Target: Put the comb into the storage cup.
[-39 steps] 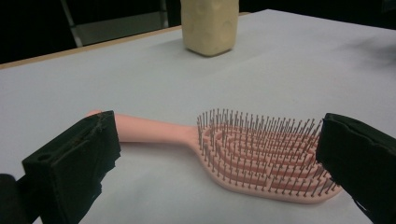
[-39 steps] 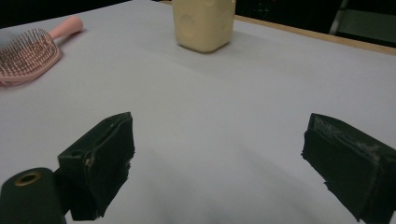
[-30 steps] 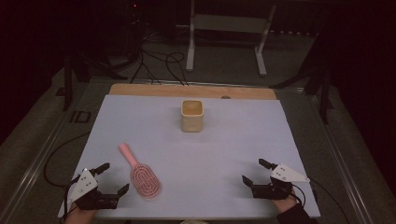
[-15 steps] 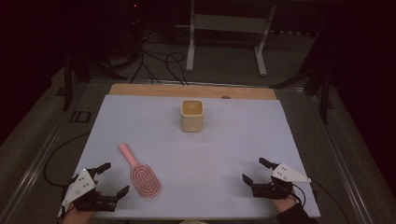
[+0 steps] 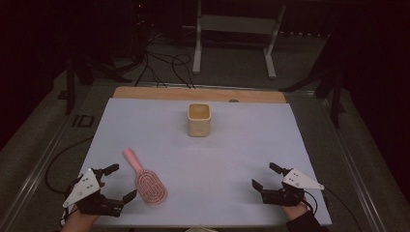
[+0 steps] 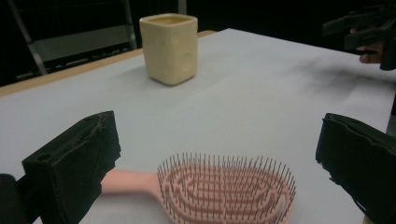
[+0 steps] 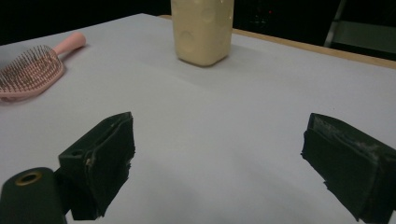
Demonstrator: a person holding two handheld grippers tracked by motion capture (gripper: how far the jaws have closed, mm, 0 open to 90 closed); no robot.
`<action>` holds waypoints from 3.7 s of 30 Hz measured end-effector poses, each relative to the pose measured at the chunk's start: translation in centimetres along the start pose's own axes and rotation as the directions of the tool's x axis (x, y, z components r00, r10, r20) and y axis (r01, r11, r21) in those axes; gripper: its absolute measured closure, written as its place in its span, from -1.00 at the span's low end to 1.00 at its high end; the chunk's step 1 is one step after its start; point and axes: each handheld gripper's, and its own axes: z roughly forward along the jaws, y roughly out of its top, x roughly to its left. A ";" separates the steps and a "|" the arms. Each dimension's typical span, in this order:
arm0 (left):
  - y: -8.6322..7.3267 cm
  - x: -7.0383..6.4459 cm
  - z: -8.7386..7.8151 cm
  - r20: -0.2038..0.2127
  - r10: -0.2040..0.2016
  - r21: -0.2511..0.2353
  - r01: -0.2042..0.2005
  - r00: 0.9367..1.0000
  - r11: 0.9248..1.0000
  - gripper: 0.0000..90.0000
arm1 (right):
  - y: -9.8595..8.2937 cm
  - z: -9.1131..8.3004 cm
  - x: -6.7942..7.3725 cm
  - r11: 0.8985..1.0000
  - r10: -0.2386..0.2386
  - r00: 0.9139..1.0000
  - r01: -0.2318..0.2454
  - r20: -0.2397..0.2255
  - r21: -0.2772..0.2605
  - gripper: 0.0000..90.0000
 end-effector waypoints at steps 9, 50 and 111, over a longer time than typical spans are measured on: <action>2.9 0.6 -0.2 0.011 0.028 -0.005 -0.028 1.000 1.000 -1.00 | 0.1 0.0 0.2 1.000 -0.006 1.000 0.006 -0.005 -0.004 -0.80; 6.9 7.3 5.8 -0.110 0.037 0.173 -0.017 0.993 0.985 -0.88 | 0.0 -0.2 0.0 1.000 0.020 1.000 -0.020 -0.016 -0.005 -0.80; 1.6 11.9 12.1 -0.205 0.050 0.637 0.094 0.977 0.765 1.00 | -0.1 -0.2 0.0 1.000 0.030 0.999 -0.030 -0.029 0.000 -0.80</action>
